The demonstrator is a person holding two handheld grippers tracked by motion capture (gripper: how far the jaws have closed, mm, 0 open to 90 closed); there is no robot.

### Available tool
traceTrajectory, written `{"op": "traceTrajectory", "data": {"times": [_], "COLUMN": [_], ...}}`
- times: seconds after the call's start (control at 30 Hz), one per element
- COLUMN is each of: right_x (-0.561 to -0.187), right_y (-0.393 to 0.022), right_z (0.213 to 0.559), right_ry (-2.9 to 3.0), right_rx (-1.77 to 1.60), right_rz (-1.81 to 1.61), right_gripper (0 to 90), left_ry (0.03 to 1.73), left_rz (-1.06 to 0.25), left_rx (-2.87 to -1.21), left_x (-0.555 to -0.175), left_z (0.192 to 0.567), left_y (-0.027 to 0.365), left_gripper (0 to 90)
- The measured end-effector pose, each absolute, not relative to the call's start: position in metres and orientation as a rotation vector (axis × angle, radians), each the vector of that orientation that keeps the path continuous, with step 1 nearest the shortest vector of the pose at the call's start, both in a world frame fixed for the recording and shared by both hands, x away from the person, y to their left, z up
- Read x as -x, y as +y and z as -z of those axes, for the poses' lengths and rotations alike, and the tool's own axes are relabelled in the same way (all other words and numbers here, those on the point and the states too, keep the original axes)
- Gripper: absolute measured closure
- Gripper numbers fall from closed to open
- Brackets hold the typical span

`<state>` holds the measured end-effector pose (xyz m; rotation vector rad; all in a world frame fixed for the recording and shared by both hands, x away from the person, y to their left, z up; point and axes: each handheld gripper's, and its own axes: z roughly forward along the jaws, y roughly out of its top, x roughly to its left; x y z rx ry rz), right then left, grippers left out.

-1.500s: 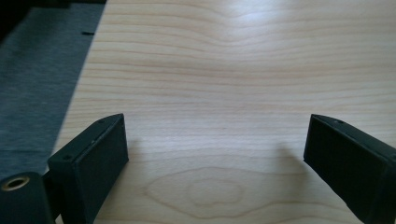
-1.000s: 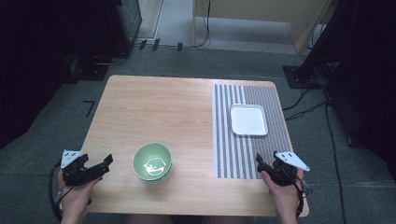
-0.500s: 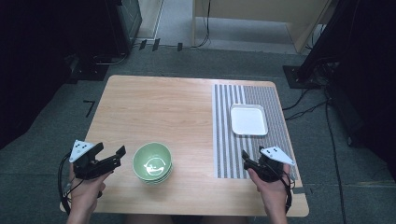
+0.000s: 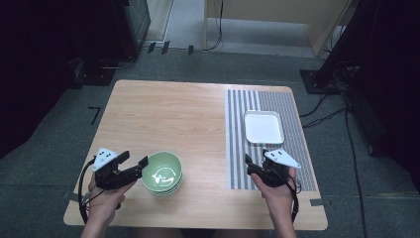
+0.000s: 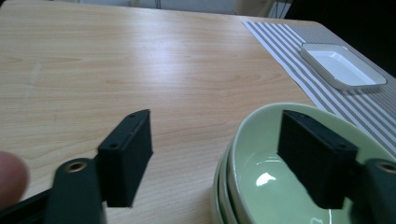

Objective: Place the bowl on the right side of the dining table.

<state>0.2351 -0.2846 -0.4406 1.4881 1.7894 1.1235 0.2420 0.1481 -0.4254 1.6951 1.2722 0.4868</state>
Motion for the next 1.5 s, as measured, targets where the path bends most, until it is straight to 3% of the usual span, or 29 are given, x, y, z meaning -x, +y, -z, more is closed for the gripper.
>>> {"op": "traceTrajectory", "data": {"times": [0.43, 0.97, 1.5], "right_x": [-0.241, -0.242, -0.247], "right_y": [-0.256, -0.221, -0.170], "right_z": [0.431, 0.425, 0.421], "right_ry": [1.825, 1.893, 2.008], "right_rx": [-1.458, -1.410, -1.335], "right_rz": [-1.171, -1.230, -1.324], "right_gripper": [28.4, 26.8, 19.2], "left_ry": [1.239, 1.223, 1.187], "left_rz": [-0.523, -0.567, -0.585], "left_rx": [-1.782, -1.830, -1.812], "left_x": [-0.241, -0.241, -0.239], "left_z": [0.434, 0.440, 0.436], "left_y": [0.133, 0.127, 0.128], "left_gripper": [57.4, 83.3, 86.4]}}
